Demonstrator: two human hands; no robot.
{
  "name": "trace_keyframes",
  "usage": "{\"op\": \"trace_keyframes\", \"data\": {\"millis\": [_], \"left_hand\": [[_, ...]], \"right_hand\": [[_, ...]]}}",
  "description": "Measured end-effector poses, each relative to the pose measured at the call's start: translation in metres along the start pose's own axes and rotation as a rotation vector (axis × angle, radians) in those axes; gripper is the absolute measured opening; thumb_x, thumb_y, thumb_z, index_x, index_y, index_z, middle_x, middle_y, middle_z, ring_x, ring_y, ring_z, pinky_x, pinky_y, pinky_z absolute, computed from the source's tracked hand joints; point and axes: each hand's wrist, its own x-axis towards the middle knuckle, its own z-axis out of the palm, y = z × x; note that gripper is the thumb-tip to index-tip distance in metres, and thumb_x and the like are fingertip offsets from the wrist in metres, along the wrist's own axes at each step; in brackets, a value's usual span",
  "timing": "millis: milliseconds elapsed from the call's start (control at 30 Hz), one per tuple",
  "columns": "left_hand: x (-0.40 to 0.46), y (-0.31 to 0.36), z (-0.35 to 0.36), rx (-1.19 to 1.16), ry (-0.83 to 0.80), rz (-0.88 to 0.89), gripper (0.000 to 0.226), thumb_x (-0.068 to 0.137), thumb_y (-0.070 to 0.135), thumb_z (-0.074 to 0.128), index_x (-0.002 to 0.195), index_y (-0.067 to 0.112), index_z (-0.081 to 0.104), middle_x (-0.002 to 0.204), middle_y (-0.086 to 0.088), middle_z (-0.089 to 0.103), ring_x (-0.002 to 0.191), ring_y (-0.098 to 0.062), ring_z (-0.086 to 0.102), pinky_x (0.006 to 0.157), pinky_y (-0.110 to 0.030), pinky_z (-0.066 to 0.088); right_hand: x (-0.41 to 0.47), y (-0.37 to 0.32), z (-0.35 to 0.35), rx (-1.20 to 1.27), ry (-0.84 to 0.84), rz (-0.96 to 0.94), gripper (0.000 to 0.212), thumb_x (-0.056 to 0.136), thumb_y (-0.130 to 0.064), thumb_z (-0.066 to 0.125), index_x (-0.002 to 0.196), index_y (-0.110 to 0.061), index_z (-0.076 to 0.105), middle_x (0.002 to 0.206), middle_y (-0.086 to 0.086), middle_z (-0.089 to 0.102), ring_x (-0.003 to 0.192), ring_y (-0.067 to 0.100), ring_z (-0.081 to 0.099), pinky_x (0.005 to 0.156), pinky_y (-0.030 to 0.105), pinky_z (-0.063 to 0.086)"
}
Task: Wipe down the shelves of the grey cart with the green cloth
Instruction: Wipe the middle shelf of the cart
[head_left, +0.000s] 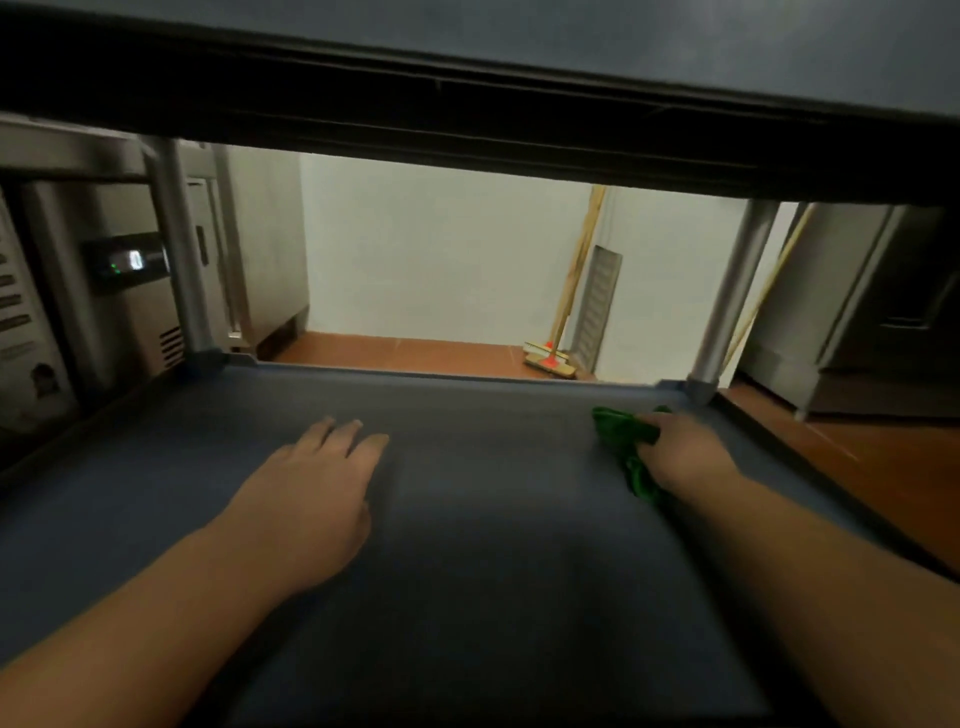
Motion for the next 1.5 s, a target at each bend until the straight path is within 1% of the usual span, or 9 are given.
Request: {"op": "trace_keyframes", "data": {"millis": [133,267,400,667,900,1000,1067,1167,1500], "left_hand": [[0.015,0.041,0.005,-0.074,0.015,0.091,0.066,0.095,0.033,0.045,0.152,0.031,0.012,0.161,0.004,0.014,0.148,-0.016,0.009,0.118,-0.033,0.021],[0.026,0.059,0.014,-0.144,0.012,0.095,0.066,0.094,0.034,0.048,0.151,0.034,0.015,0.159,0.009,0.019,0.147,-0.011,0.015,0.118,-0.031,0.023],[0.025,0.058,0.022,-0.212,0.024,0.058,0.063,0.094,0.037,0.049,0.150,0.034,0.021,0.155,0.012,0.027,0.143,-0.007,0.023,0.115,-0.028,0.026],[0.023,0.046,0.030,-0.320,0.083,-0.016,0.059,0.094,0.037,0.050,0.147,0.035,0.024,0.150,0.013,0.034,0.136,-0.006,0.033,0.109,-0.023,0.030],[0.017,0.027,0.031,-0.366,0.116,-0.064,0.054,0.093,0.038,0.050,0.143,0.031,0.030,0.145,0.010,0.040,0.133,-0.009,0.036,0.109,-0.027,0.034],[0.018,0.021,0.027,-0.359,0.166,-0.045,0.054,0.093,0.036,0.049,0.144,0.031,0.031,0.148,0.009,0.038,0.137,-0.010,0.031,0.112,-0.028,0.029],[0.012,0.011,0.022,-0.324,0.167,-0.012,0.058,0.094,0.038,0.047,0.148,0.033,0.025,0.155,0.009,0.027,0.145,-0.011,0.019,0.116,-0.029,0.022],[-0.007,-0.029,0.015,-0.252,0.170,-0.005,0.063,0.094,0.040,0.046,0.150,0.037,0.018,0.159,0.013,0.018,0.147,-0.008,0.009,0.118,-0.030,0.015],[-0.063,-0.140,0.004,-0.284,0.187,-0.186,0.061,0.094,0.040,0.047,0.149,0.036,0.020,0.156,0.013,0.026,0.146,-0.008,0.016,0.117,-0.028,0.019]], "right_hand": [[0.005,0.076,-0.024,-0.084,0.027,0.151,0.023,0.098,-0.021,0.044,0.098,-0.027,0.066,0.081,0.000,0.063,0.068,0.017,0.059,0.060,0.031,0.050],[0.011,0.120,-0.036,-0.073,0.081,0.223,0.023,0.100,-0.020,0.042,0.105,-0.027,0.064,0.084,0.001,0.062,0.072,0.018,0.060,0.063,0.033,0.052],[0.021,0.117,-0.030,-0.074,0.116,0.220,0.024,0.099,-0.021,0.042,0.108,-0.024,0.065,0.087,0.003,0.062,0.077,0.021,0.060,0.072,0.036,0.054],[0.033,0.106,-0.020,0.067,0.136,0.260,0.033,0.097,-0.026,0.053,0.129,-0.027,0.059,0.082,-0.002,0.062,0.067,0.014,0.062,0.048,0.024,0.043],[0.036,0.062,-0.012,0.061,0.122,0.214,0.031,0.097,-0.026,0.054,0.125,-0.029,0.063,0.077,-0.005,0.060,0.063,0.011,0.059,0.049,0.023,0.041],[0.038,0.031,-0.003,0.088,0.098,0.161,0.034,0.095,-0.029,0.056,0.128,-0.029,0.063,0.091,-0.002,0.063,0.075,0.014,0.058,0.066,0.029,0.050],[0.041,0.011,0.005,0.074,0.090,0.148,0.036,0.093,-0.029,0.059,0.129,-0.028,0.063,0.104,0.003,0.067,0.081,0.018,0.057,0.073,0.030,0.049],[0.047,-0.018,0.014,0.063,0.059,0.135,0.037,0.093,-0.030,0.060,0.129,-0.025,0.063,0.114,0.007,0.069,0.092,0.026,0.062,0.075,0.030,0.047],[0.035,-0.161,0.051,0.067,0.038,0.043,0.035,0.091,-0.031,0.060,0.126,-0.029,0.065,0.109,0.007,0.070,0.098,0.028,0.066,0.082,0.034,0.053]]}}
